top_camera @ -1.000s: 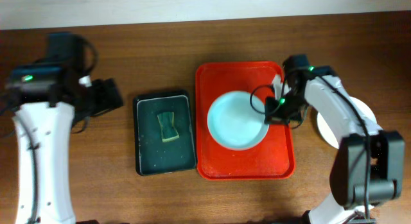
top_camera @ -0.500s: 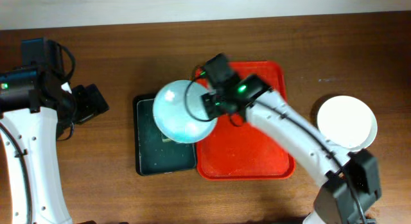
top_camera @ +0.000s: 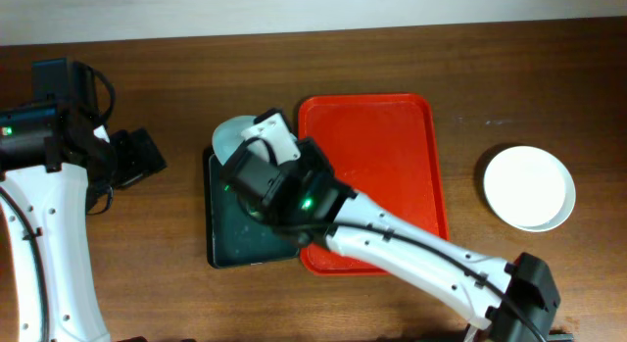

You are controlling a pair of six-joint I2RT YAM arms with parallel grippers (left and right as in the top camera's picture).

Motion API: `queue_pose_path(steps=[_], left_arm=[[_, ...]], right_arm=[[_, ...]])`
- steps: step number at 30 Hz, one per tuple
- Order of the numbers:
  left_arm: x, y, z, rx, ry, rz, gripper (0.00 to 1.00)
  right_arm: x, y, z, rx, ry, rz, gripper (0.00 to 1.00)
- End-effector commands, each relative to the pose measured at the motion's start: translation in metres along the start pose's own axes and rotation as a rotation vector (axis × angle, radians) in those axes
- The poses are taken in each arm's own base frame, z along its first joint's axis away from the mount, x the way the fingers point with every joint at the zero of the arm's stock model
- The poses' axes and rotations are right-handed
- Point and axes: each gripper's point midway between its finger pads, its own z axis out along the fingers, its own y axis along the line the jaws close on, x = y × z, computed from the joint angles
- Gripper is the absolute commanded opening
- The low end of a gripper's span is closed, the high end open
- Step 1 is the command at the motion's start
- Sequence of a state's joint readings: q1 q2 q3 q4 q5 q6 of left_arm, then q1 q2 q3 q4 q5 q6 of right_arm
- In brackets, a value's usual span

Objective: Clean dirty plates on tray and stack at the side
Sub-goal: 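Lift the pale green plate with right gripper and tilt it over green tray, then hold the pale green plate tilted over the green tray to drain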

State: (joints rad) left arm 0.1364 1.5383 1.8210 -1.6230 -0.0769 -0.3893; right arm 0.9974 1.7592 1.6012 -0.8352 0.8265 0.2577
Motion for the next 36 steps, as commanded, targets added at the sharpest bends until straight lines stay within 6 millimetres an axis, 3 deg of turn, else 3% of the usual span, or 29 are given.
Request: queue_pose_path(steps=[1, 8, 12, 36], left_arm=[[0.000, 0.000, -0.004, 0.014, -0.012, -0.004, 0.99], [0.000, 0.000, -0.004, 0.015, -0.012, -0.004, 0.99], [0.000, 0.000, -0.004, 0.014, -0.012, -0.004, 0.99], [0.000, 0.000, -0.004, 0.014, -0.012, -0.004, 0.99]], right_arm=[[-0.019, -0.017, -0.021, 0.152, -0.092, -0.037, 0.04], [-0.025, -0.008, -0.048, 0.217, -0.163, -0.107, 0.04], [-0.026, -0.005, -0.053, 0.219, -0.175, -0.122, 0.04], [-0.026, -0.004, -0.053, 0.218, -0.176, -0.121, 0.04]])
